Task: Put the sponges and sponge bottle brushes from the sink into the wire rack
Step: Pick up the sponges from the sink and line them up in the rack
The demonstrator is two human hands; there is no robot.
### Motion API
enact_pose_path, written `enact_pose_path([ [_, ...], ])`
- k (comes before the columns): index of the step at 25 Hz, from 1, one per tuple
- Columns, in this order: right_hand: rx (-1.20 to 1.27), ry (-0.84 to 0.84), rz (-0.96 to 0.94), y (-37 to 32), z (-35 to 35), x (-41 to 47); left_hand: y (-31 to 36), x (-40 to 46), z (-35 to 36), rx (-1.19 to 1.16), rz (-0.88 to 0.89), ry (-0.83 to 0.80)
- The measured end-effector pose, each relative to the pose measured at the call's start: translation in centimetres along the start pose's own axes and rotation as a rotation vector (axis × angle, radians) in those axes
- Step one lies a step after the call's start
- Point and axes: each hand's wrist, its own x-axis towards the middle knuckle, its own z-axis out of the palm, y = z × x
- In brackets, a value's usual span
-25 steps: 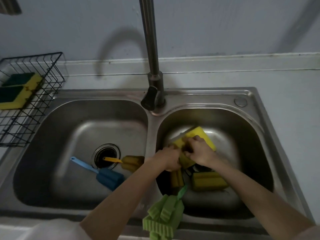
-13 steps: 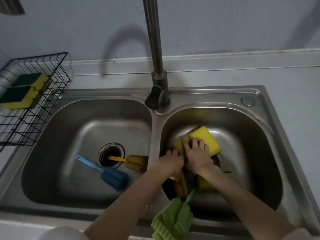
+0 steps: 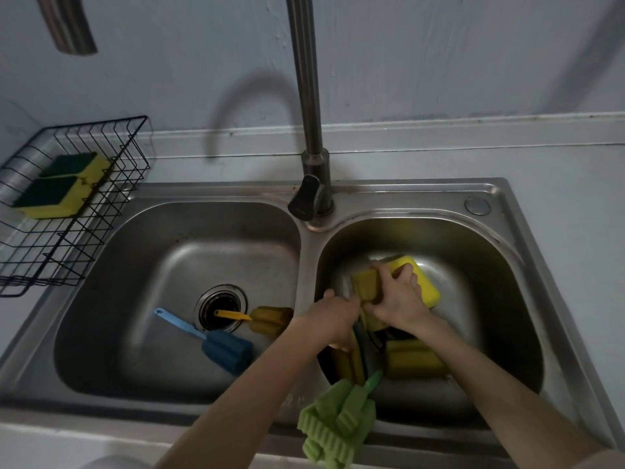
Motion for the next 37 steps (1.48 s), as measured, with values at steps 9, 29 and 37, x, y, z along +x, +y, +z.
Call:
enact_pose_path([
  [9, 0.469, 0.2, -0.068, -2.7, -5.3, -2.3, -2.2, -4.4, -3.6, -0.213, 0.086, 0.362],
  [29, 0.574, 0.312, -0.477, -26.7, -0.1, -5.9, -22.5, -21.6, -2.0, -0.349, -0.065, 0.824],
  [37, 0.478, 0.462, -0.556, -37.1, 2.2, -3.0, -31.7, -27.5, -3.1, -0.402, -0.136, 1.009],
])
